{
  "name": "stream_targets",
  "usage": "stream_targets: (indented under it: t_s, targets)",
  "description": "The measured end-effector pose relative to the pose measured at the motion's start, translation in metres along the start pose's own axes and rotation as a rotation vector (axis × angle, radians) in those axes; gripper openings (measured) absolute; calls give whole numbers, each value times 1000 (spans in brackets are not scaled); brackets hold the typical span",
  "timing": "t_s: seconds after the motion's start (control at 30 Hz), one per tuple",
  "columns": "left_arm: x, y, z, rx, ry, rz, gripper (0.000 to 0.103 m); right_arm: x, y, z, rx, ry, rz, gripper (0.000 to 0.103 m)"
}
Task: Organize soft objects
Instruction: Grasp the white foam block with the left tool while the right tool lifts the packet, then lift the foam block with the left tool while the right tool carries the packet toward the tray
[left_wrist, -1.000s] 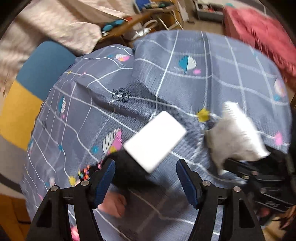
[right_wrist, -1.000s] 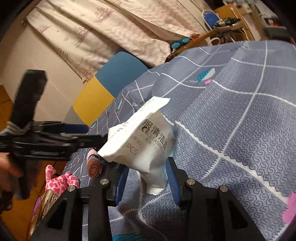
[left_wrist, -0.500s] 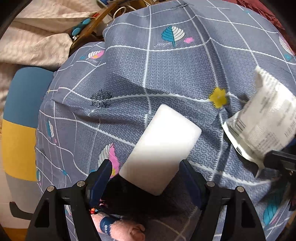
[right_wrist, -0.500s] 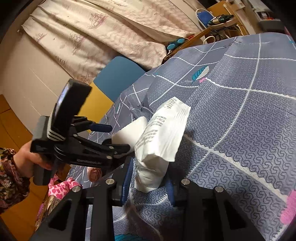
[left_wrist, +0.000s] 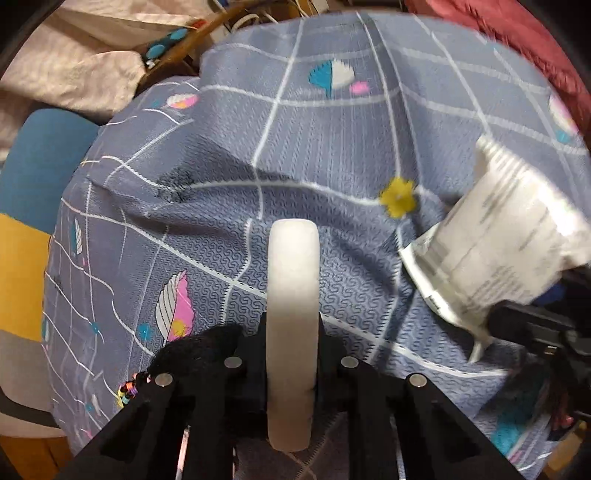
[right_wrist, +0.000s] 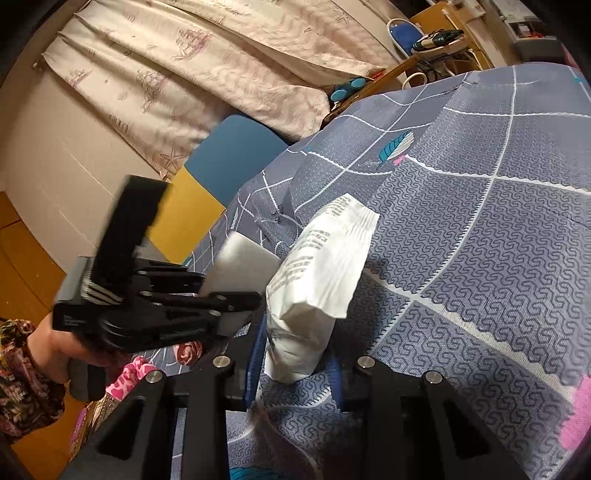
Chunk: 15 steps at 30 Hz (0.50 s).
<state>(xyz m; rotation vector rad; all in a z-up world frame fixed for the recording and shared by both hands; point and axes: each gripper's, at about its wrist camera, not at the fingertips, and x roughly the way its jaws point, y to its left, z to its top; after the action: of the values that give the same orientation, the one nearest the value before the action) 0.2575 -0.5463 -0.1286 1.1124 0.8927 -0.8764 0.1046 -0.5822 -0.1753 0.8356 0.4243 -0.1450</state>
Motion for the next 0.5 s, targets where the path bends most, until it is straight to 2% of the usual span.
stream_targets:
  t_s: [0.23, 0.4, 0.5]
  targets:
    - [-56, 25, -18, -193, -116, -97, 17, 0, 1, -1, 0, 4, -14, 27]
    - [-84, 37, -47, -310, -154, -163, 17, 1, 3, 0, -4, 10, -28, 27]
    - [-95, 38, -63, -341, -173, -171, 17, 3, 4, 0, -8, 14, -39, 27]
